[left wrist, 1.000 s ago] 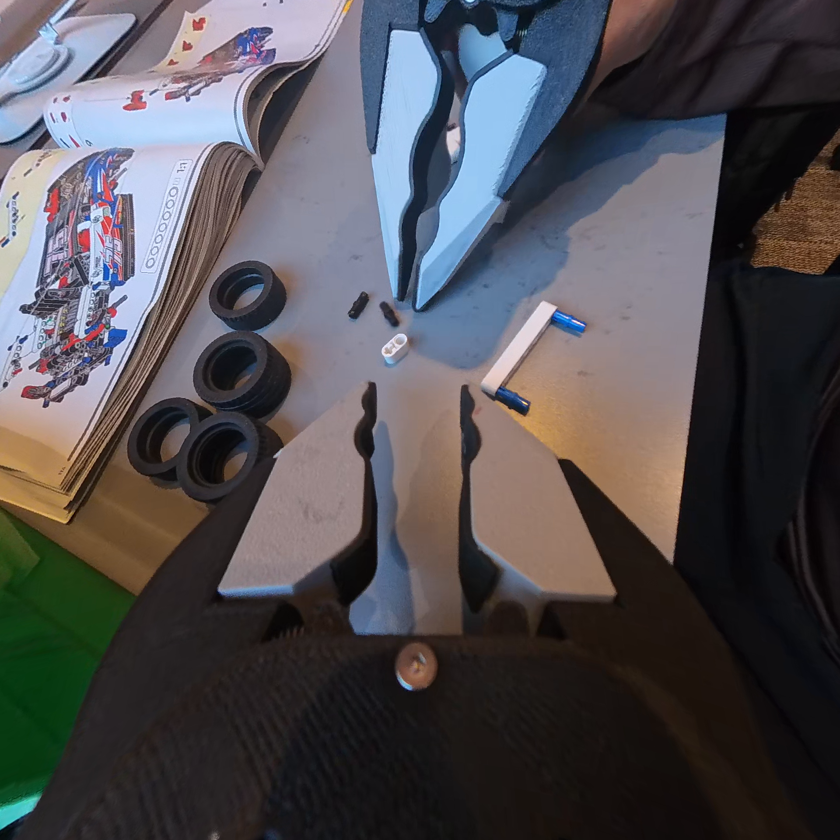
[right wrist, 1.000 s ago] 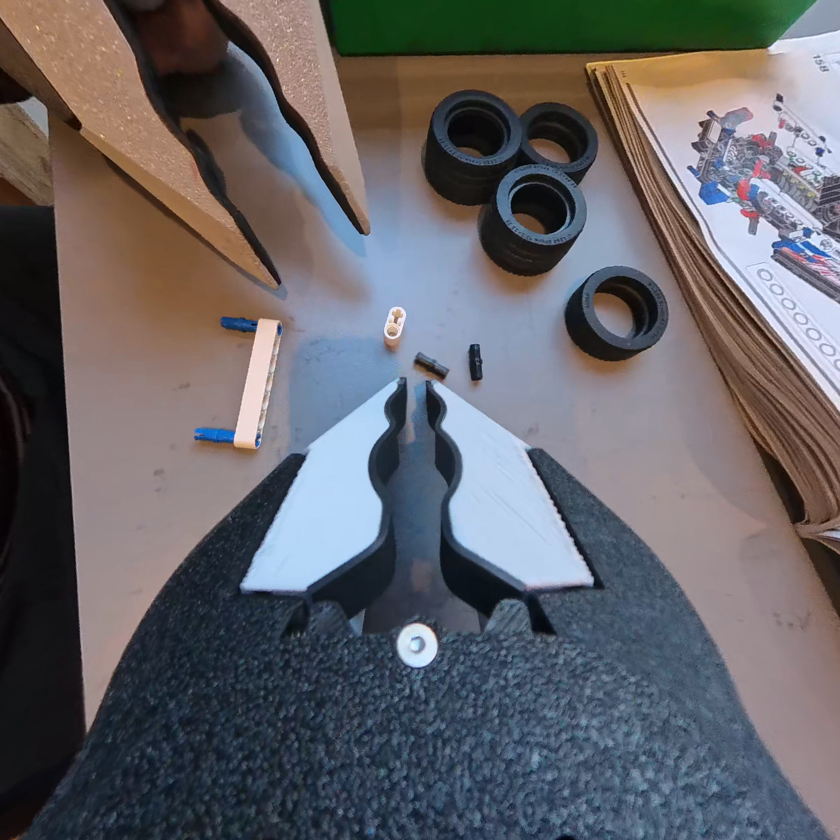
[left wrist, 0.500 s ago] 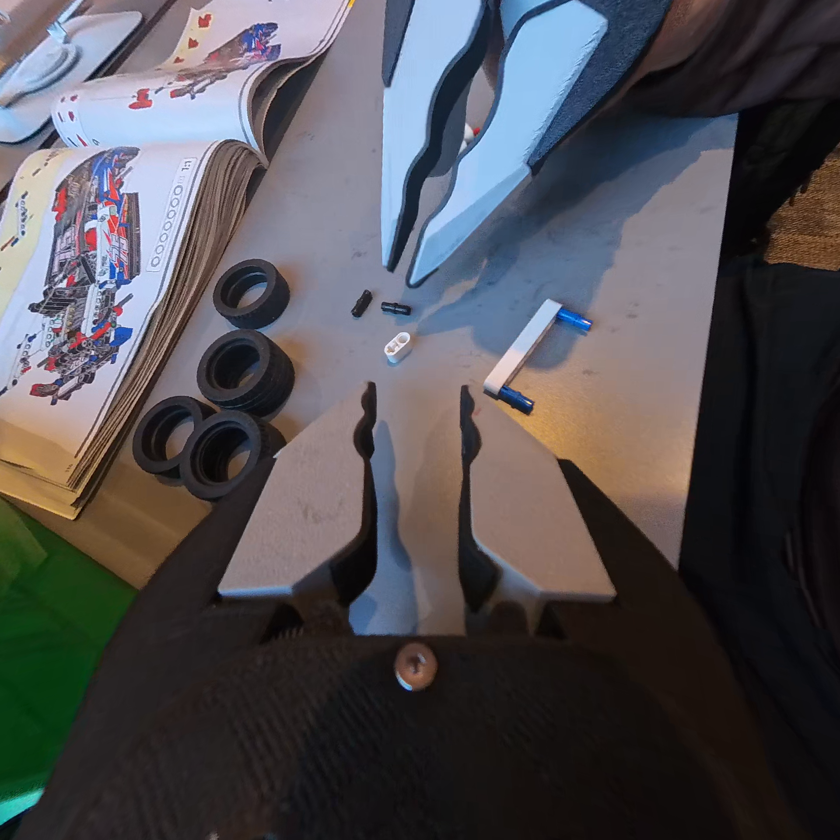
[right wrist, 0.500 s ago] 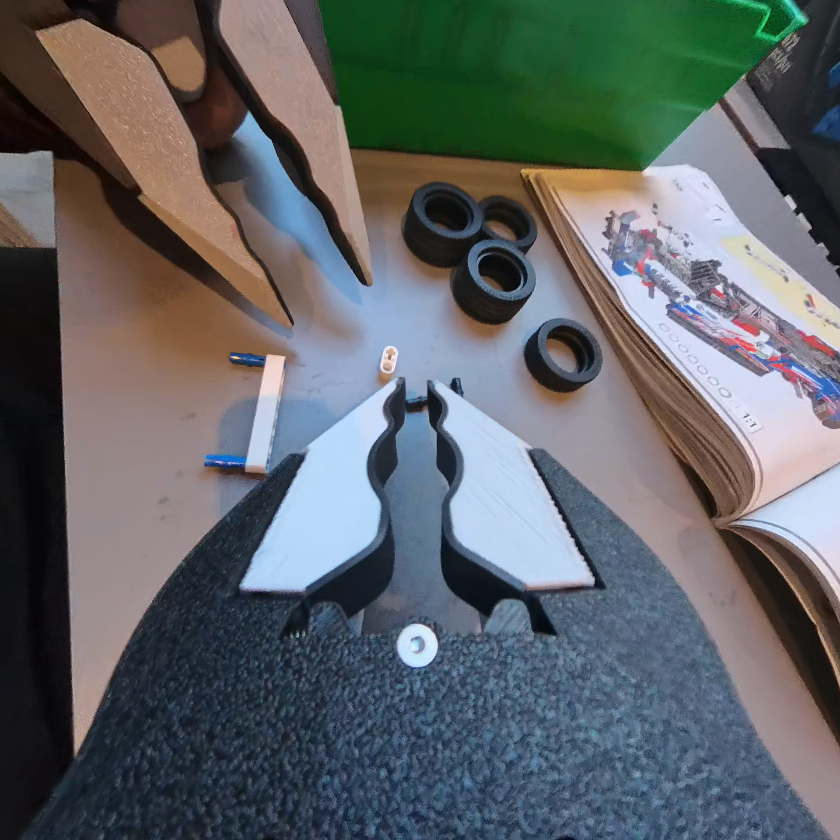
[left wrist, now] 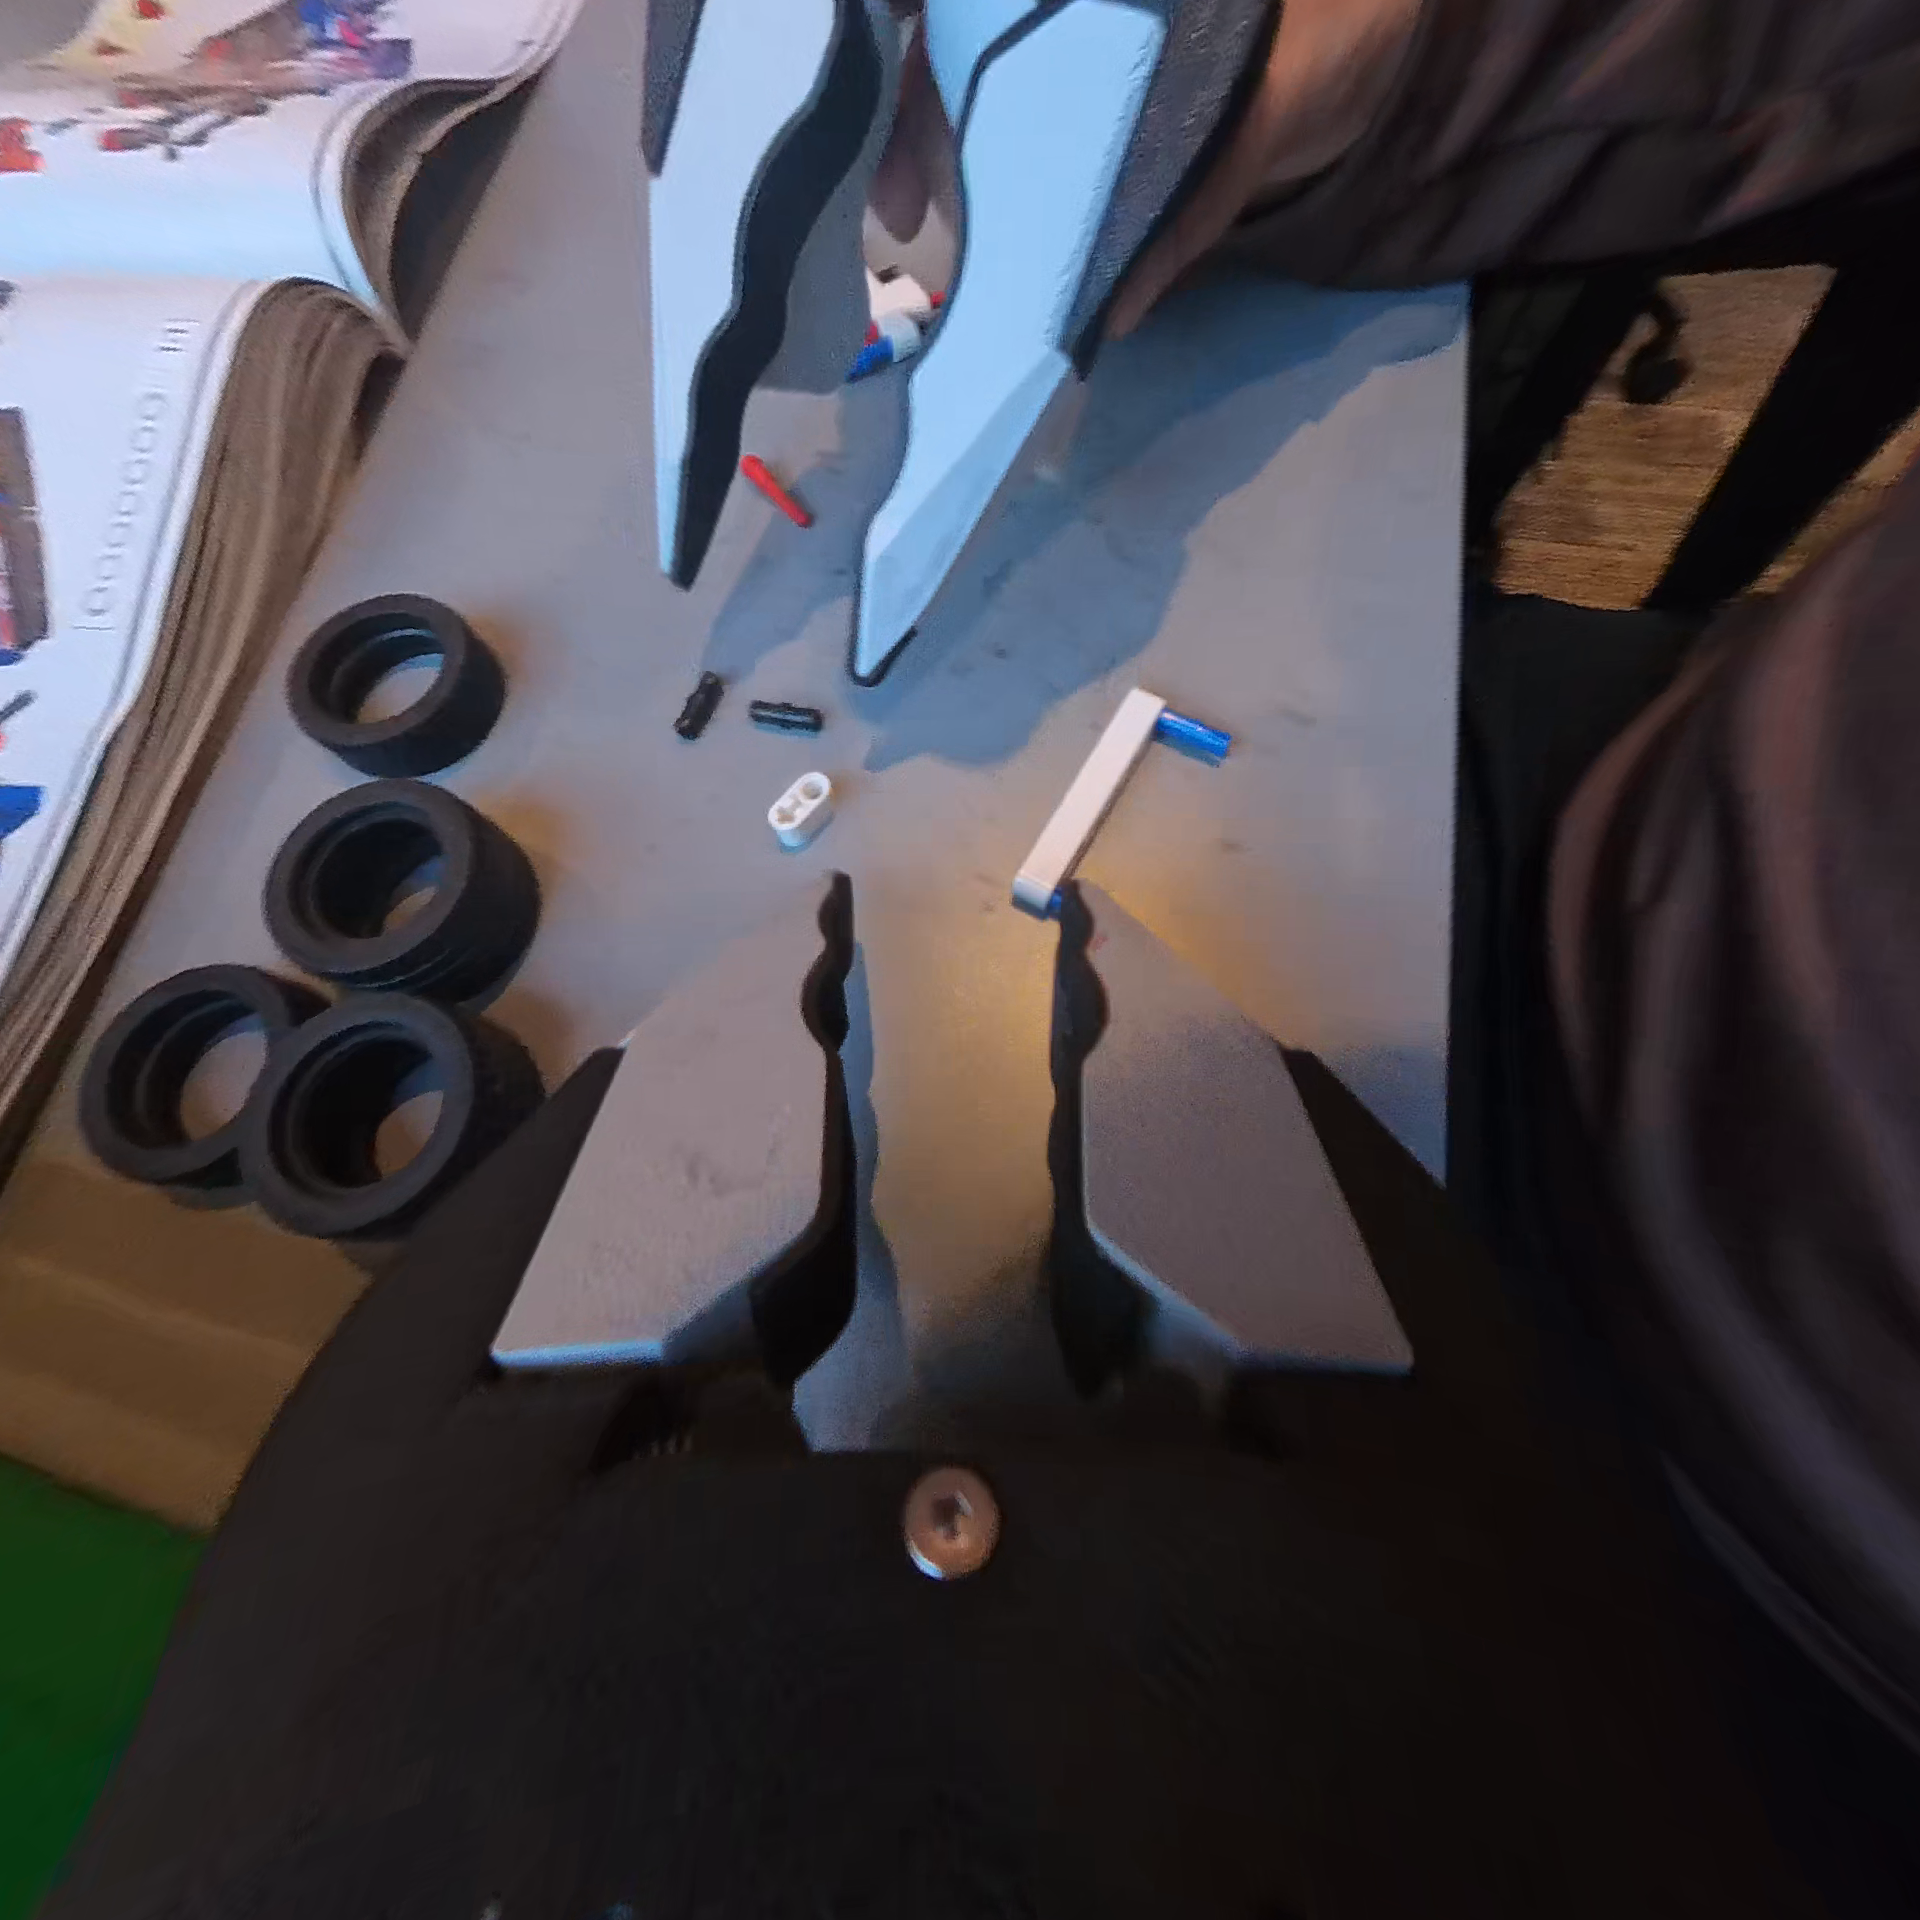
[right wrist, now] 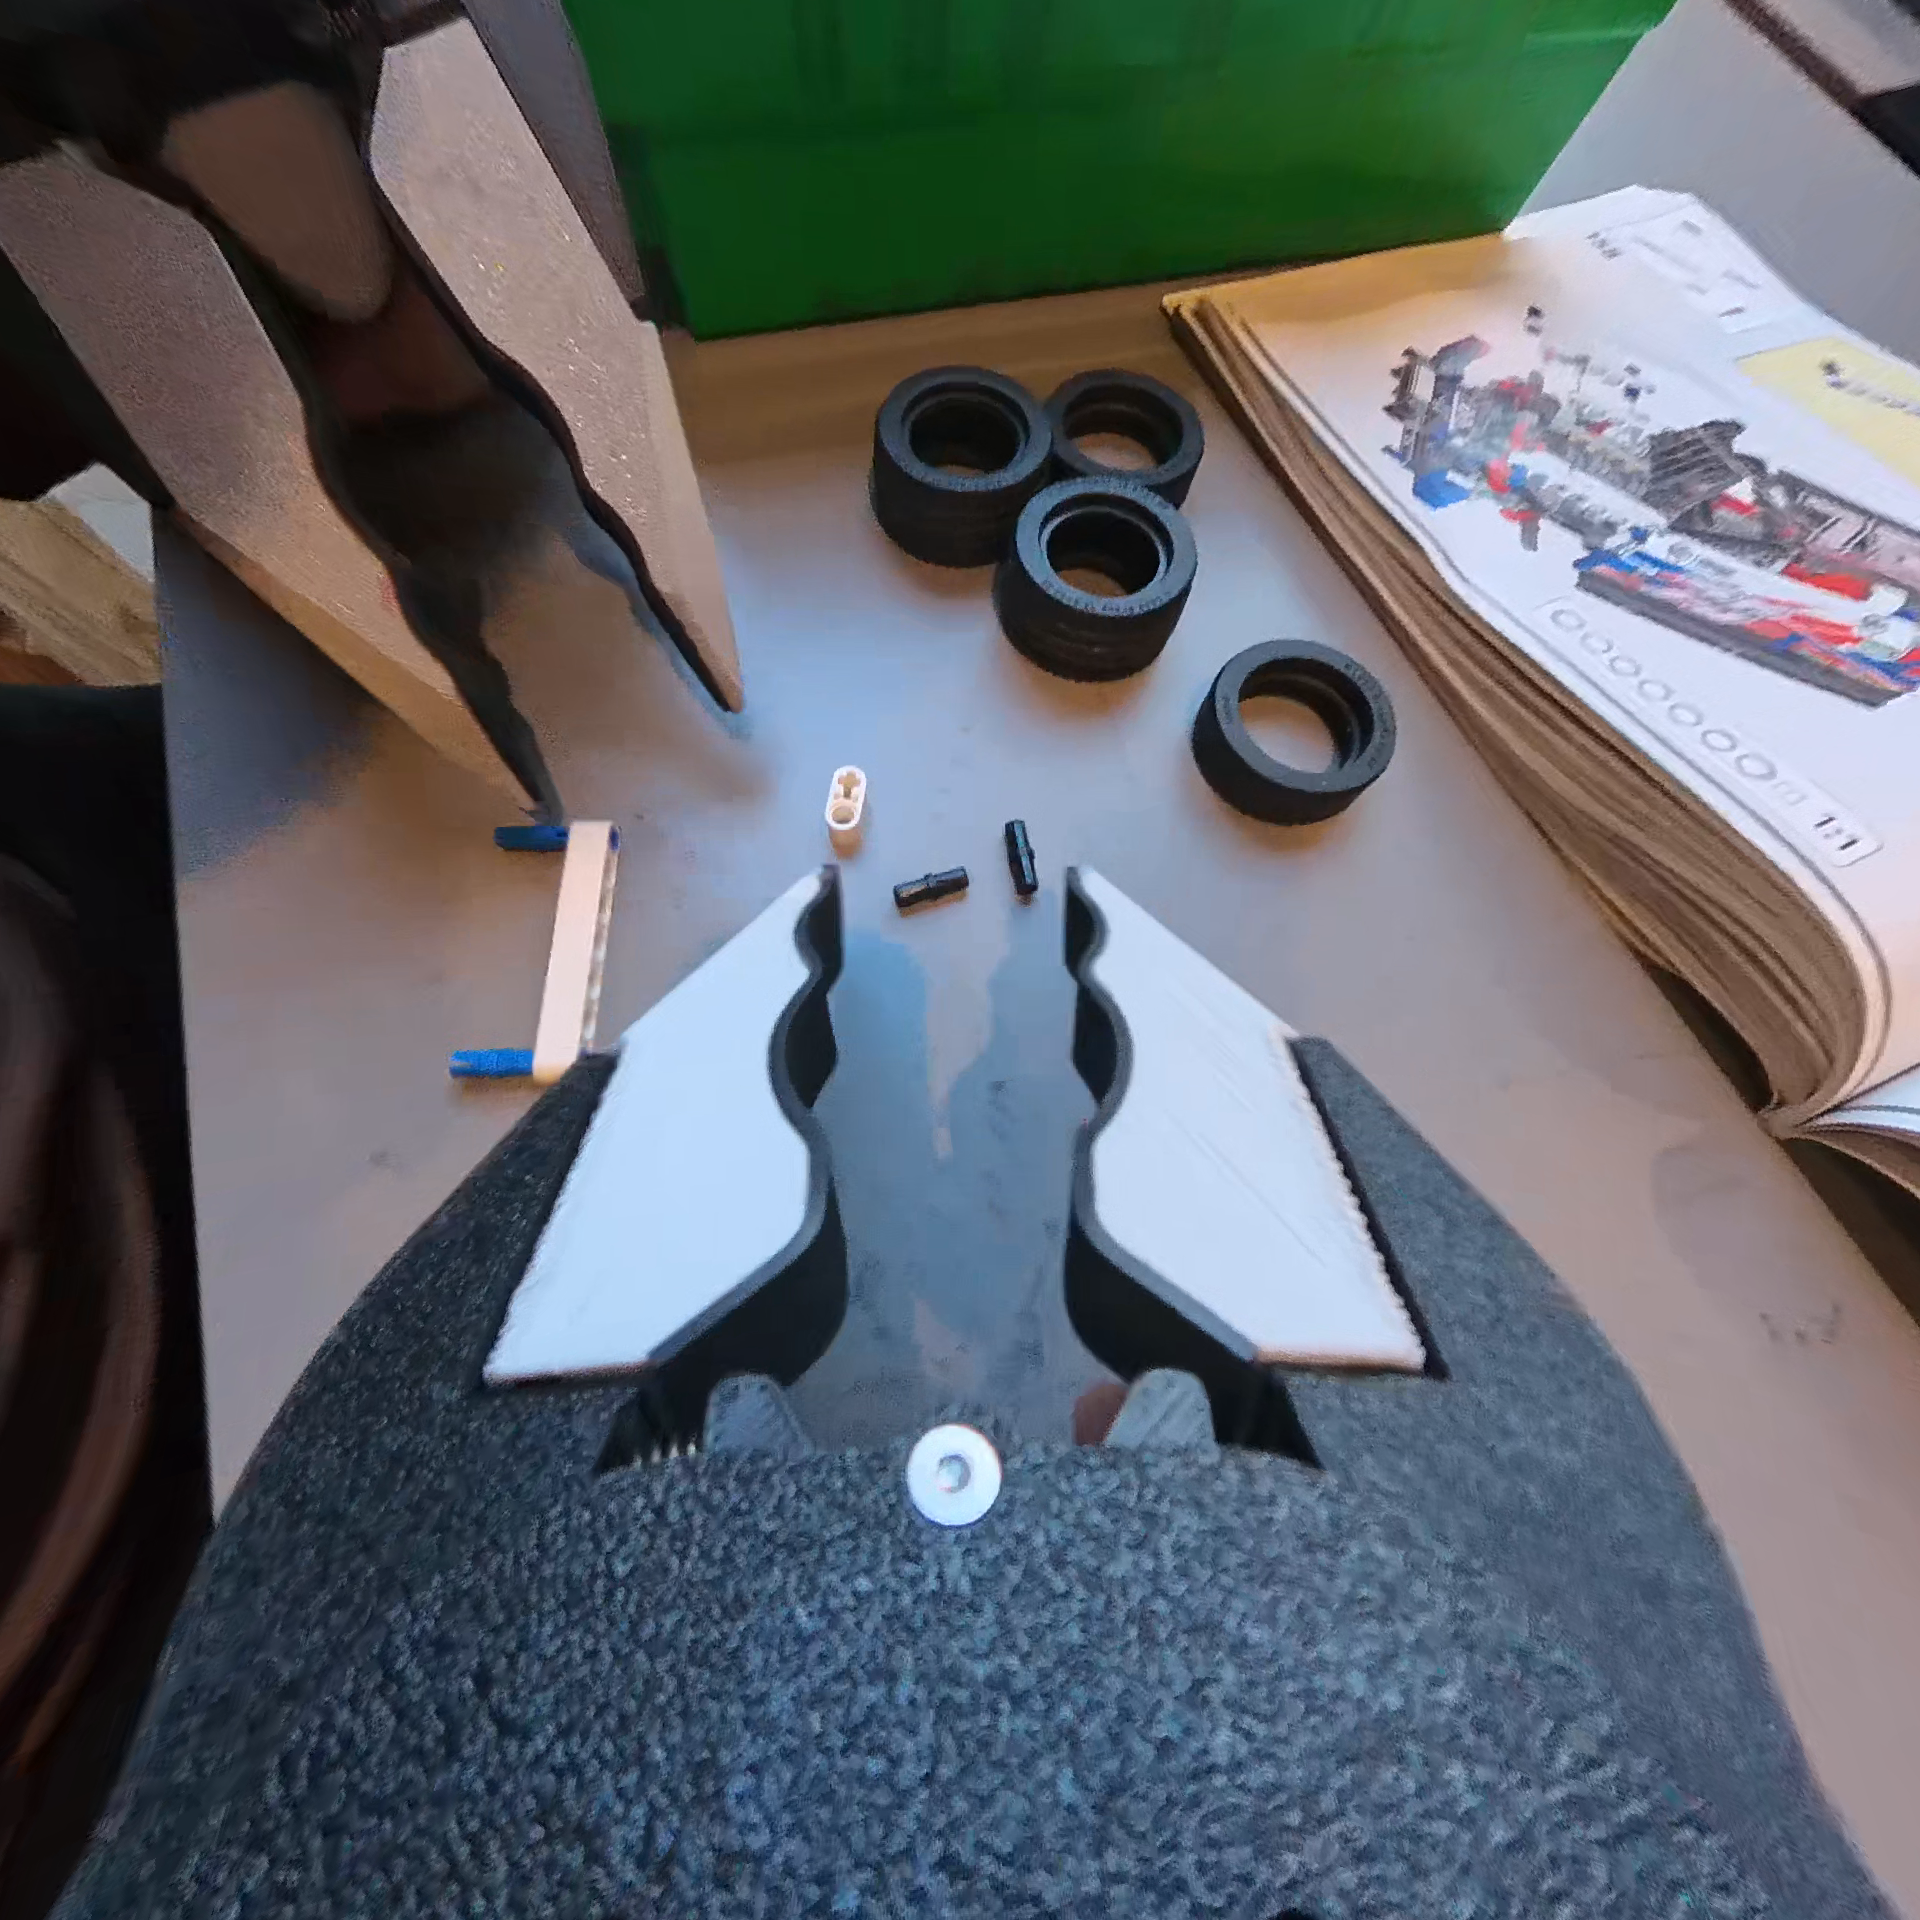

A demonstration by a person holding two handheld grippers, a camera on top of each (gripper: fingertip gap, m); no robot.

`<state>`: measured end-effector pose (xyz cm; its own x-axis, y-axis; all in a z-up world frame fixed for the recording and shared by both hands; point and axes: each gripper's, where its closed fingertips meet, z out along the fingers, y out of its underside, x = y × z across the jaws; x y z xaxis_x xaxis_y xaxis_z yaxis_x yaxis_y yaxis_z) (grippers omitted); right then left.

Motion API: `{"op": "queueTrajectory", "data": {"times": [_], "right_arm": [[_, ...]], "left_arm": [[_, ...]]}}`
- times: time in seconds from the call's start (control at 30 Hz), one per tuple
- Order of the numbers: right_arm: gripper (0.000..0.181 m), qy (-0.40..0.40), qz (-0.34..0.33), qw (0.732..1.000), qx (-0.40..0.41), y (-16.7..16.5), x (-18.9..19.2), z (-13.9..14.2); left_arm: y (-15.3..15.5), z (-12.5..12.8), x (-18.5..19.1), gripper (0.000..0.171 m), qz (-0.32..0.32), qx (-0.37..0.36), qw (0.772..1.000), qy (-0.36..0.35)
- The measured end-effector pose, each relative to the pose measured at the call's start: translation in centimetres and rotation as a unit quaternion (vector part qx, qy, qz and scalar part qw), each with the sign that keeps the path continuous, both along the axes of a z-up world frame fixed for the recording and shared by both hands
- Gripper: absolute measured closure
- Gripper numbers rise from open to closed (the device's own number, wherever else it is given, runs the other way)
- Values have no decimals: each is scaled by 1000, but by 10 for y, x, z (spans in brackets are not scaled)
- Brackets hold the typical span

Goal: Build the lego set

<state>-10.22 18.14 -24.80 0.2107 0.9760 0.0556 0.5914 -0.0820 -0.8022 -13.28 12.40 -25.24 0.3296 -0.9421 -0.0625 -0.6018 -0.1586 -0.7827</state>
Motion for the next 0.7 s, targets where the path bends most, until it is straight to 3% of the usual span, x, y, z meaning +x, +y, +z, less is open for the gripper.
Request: {"op": "queueTrajectory", "data": {"times": [0.13, 0.27, 0.5, 0.7], "right_arm": [[161, -5, 9, 1000, -19, 0, 2, -3], [158, -28, 8, 999, -39, -4, 1, -11], [152, -25, -45, 996, -77, -4, -3, -13], [165, -47, -55, 995, -63, -4, -8, -19]], "left_arm": [[-5, -2, 3, 132, -19, -29, 999, -2], [9, -5, -1, 126, 35, -22, 999, 8], [-2, -8, 20, 118, 64, -113, 991, -12], [-4, -14, 15, 130, 39, -43, 997, 60]]}}
